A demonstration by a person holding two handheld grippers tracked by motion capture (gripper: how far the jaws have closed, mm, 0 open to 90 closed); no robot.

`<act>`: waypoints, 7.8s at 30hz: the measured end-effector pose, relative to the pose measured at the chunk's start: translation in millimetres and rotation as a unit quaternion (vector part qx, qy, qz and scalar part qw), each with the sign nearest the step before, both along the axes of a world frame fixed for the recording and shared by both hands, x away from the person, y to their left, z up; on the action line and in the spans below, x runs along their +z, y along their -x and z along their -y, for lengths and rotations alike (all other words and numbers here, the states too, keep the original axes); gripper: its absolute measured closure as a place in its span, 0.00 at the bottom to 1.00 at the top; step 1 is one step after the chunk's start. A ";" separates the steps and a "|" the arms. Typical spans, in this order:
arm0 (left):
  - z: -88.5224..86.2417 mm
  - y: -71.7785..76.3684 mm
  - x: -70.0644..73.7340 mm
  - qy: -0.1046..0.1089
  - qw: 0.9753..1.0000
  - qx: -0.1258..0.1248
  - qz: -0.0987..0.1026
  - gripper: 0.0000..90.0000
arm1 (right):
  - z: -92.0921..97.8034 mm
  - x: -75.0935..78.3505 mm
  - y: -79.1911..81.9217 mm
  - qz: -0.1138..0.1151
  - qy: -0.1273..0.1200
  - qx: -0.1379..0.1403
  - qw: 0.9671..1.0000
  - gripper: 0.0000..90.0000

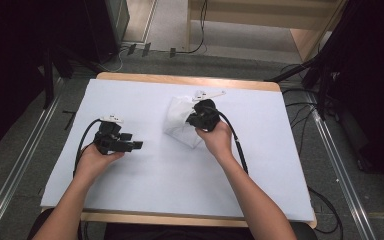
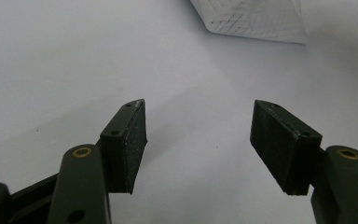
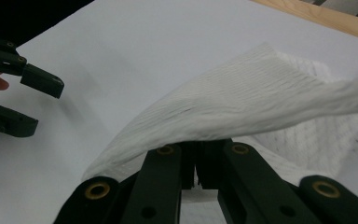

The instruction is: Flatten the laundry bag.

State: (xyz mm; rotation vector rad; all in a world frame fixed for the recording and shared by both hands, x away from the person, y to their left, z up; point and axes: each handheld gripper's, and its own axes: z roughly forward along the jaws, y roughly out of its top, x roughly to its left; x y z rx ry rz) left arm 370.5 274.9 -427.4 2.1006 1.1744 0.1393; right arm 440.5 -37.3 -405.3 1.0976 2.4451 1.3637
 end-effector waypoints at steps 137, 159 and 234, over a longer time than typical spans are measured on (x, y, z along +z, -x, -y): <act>-54.1 -2.5 8.9 0.023 0.997 0.068 0.007 0.41 | -16.7 -28.2 26.5 -0.023 0.005 0.062 0.998 1.00; -60.0 1.5 10.4 0.024 0.997 0.076 0.010 0.41 | -42.8 -39.5 47.4 -0.041 0.012 0.117 0.992 0.93; -29.9 -3.1 13.6 0.024 0.999 0.043 0.011 0.51 | -29.9 -24.3 80.0 -0.031 0.012 0.139 0.990 0.90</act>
